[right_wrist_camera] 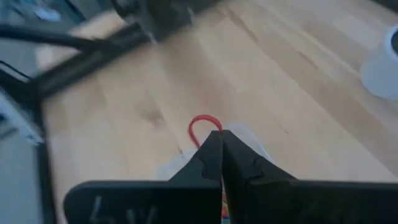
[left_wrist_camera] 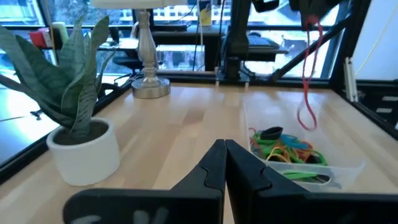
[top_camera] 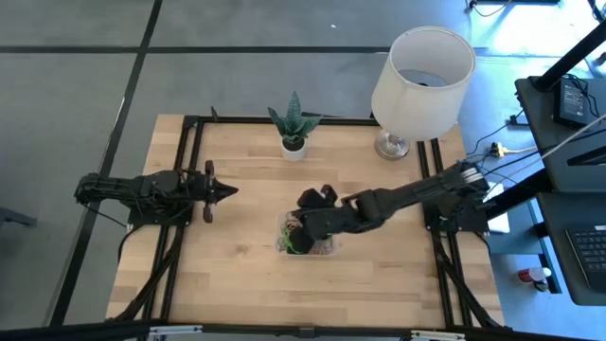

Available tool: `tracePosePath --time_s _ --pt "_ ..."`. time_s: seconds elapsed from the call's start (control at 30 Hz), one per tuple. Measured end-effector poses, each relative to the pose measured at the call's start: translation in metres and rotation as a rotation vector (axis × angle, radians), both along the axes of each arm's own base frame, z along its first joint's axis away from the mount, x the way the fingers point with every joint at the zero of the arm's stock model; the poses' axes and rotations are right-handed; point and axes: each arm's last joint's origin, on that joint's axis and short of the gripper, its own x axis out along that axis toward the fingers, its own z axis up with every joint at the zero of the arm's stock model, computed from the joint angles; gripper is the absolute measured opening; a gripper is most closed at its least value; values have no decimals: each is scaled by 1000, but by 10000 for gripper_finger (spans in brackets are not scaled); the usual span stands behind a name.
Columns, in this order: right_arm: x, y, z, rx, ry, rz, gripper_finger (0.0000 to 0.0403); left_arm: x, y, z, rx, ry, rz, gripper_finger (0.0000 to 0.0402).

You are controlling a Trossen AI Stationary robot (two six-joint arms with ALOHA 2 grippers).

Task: Pick and place rubber bands into bin
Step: Put the red rubber band into the transparent bin

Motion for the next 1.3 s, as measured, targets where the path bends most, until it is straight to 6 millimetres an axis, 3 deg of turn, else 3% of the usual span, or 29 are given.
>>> tracePosePath --time_s 0.4,0.77,1.3 --pt "30 -4 -71 8 204 -20 0 2 0 -3 -3 -19 -12 1" --pt "42 -5 -115 101 335 -38 27 2 -1 -4 -5 -13 -34 2" --pt "42 -4 -123 165 367 -44 100 7 -2 -7 42 -113 -61 1"
